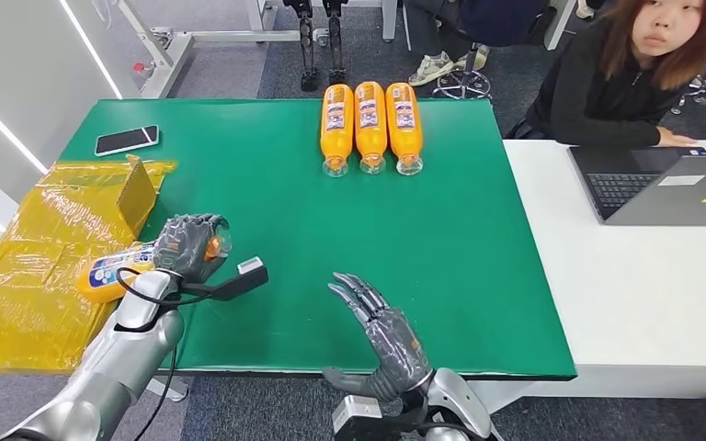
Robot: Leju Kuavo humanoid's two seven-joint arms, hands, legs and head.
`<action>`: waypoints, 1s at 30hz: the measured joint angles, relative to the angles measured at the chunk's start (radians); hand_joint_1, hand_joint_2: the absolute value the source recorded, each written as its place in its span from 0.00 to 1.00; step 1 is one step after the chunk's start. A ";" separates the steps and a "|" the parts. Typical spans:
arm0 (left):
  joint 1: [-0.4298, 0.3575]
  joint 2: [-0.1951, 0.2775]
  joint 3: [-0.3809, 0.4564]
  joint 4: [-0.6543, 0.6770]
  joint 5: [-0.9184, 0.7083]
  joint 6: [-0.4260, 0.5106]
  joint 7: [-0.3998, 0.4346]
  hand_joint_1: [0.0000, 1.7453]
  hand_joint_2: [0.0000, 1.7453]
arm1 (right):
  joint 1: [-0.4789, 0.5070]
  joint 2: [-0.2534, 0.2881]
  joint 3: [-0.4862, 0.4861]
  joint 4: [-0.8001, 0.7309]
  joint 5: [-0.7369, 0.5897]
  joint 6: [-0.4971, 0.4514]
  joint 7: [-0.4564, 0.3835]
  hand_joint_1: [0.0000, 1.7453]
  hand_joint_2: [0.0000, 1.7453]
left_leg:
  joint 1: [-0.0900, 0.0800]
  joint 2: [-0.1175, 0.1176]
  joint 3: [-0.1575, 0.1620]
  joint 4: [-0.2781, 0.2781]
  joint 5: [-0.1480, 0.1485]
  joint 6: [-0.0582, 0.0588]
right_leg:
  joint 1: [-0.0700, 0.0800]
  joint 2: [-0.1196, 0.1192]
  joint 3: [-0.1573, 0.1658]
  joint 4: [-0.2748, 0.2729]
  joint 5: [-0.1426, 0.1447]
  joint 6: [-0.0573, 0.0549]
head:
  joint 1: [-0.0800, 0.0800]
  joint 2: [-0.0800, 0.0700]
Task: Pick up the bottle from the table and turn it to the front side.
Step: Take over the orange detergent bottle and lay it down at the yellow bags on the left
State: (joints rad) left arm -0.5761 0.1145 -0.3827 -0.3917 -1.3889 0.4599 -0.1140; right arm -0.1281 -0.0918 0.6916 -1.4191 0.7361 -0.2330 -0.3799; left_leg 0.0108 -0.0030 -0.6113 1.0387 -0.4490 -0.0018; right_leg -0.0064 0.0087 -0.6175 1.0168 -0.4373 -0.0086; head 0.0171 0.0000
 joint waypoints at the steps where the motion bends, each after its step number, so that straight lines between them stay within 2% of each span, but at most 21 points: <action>1: 0.000 0.006 -0.011 0.013 -0.017 -0.011 0.023 0.97 1.00 | 0.005 -0.004 0.000 -0.005 0.000 -0.002 0.001 0.00 1.00 | 0.000 0.002 0.001 0.000 -0.001 -0.001 | 0.000 0.002 0.000 0.000 0.000 0.000 | 0.000 0.000; 5: 0.005 0.035 -0.043 0.054 -0.064 -0.041 0.105 0.94 1.00 | 0.018 -0.016 0.000 -0.018 0.000 -0.005 0.005 0.00 1.00 | 0.000 0.011 0.004 -0.002 -0.003 -0.004 | 0.000 0.011 -0.001 0.000 0.001 -0.002 | 0.000 0.000; 9: 0.013 0.056 -0.061 0.074 -0.079 -0.045 0.129 0.92 1.00 | 0.020 -0.022 0.000 -0.021 0.000 -0.004 0.006 0.00 1.00 | 0.000 0.008 0.004 -0.002 -0.001 -0.004 | 0.000 0.008 -0.001 0.001 0.001 -0.003 | 0.000 0.000; 10: 0.014 0.059 -0.064 0.077 -0.081 -0.045 0.131 0.74 1.00 | 0.020 -0.023 0.000 -0.022 0.001 -0.004 0.007 0.00 1.00 | 0.000 0.008 0.004 -0.002 -0.001 -0.004 | 0.000 0.008 -0.001 0.002 0.001 -0.003 | 0.000 0.000; 13: 0.016 0.065 -0.070 0.085 -0.089 -0.047 0.140 0.05 1.00 | 0.019 -0.024 0.001 -0.025 0.004 -0.001 0.010 0.00 1.00 | 0.000 0.008 0.004 -0.003 -0.001 -0.004 | 0.000 0.008 -0.001 0.002 0.001 -0.003 | 0.000 0.000; 14: 0.017 0.065 -0.072 0.087 -0.095 -0.047 0.146 0.00 1.00 | 0.019 -0.024 0.001 -0.026 0.005 0.002 0.013 0.00 1.00 | 0.000 0.008 0.004 -0.003 -0.001 -0.004 | 0.000 0.008 -0.001 0.002 0.001 -0.003 | 0.000 0.000; 30: 0.023 0.066 -0.087 0.094 -0.120 -0.031 0.158 0.00 1.00 | 0.011 -0.023 0.003 -0.025 0.015 0.015 0.008 0.00 1.00 | 0.000 0.006 0.004 -0.002 -0.001 -0.004 | 0.000 0.005 -0.001 0.002 0.001 -0.003 | 0.000 0.000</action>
State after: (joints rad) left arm -0.5533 0.1808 -0.4700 -0.2976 -1.5091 0.4287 0.0435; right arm -0.1173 -0.1148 0.6943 -1.4437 0.7514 -0.2182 -0.3717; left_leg 0.0110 0.0029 -0.6077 1.0362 -0.4495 -0.0060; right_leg -0.0065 0.0140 -0.6183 1.0192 -0.4366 -0.0119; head 0.0167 0.0000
